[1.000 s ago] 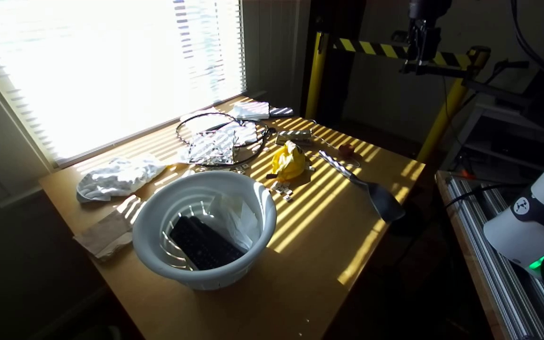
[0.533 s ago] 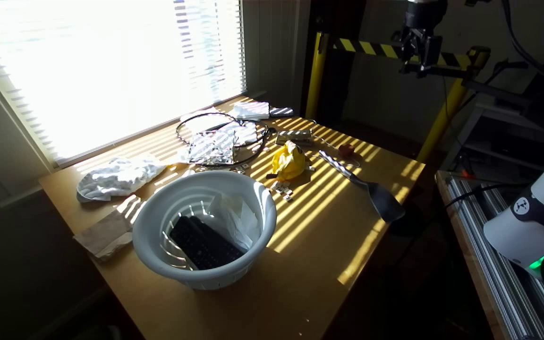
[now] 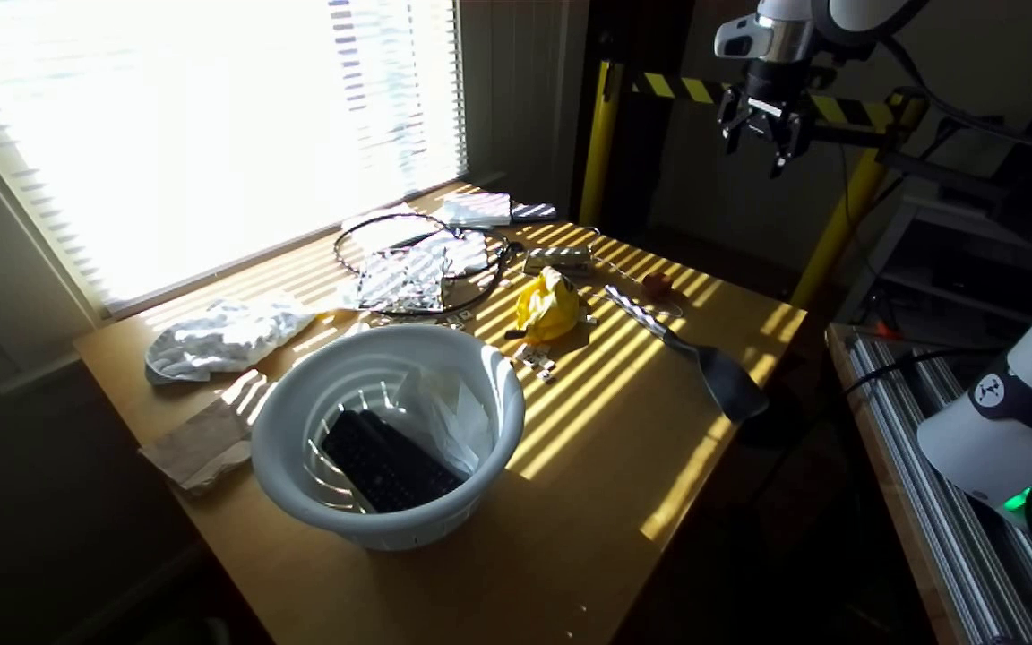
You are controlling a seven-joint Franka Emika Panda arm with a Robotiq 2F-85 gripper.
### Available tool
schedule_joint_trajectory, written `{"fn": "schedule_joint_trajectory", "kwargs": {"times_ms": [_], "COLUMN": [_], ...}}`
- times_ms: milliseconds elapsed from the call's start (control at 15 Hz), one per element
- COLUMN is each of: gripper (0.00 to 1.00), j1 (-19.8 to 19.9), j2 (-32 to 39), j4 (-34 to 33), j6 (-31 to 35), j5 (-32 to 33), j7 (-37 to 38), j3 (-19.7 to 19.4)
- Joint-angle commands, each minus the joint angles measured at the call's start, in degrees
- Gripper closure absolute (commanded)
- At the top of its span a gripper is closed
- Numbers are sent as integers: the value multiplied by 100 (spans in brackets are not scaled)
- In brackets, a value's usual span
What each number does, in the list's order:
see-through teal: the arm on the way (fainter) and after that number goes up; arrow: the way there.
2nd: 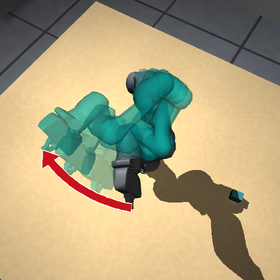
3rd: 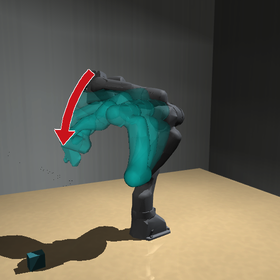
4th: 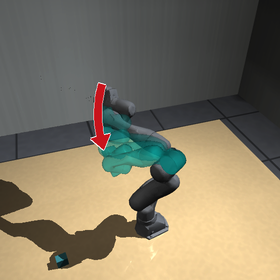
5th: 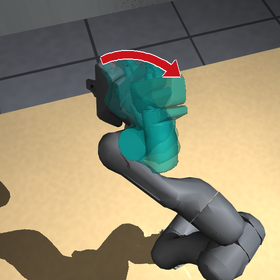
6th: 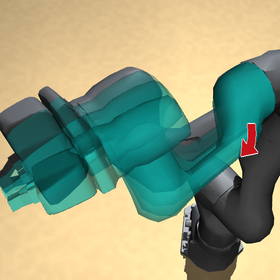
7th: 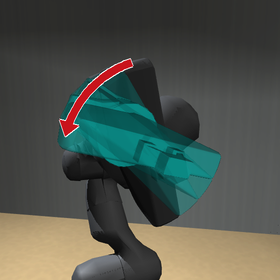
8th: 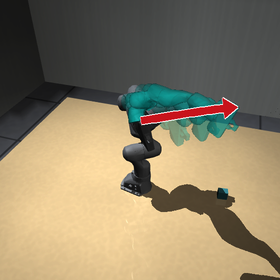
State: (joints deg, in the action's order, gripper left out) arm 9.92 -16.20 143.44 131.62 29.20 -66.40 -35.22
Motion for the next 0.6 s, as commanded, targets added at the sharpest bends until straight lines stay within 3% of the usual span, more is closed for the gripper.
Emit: {"fn": "schedule_joint_trajectory", "kwargs": {"times_ms": [0, 133, 200, 533], "gripper": [0, 0, 0, 0], "j1": [-102, -64, 241, 455], "j2": [998, 1485, 885, 1036], "j4": [-323, -509, -155, -197], "j6": [229, -54, 125, 142], "j5": [-910, -1361, -997, -1041], "j7": [-1532, -2135, -1636, -1649], "j3": [-108, 65, 244, 493]}}
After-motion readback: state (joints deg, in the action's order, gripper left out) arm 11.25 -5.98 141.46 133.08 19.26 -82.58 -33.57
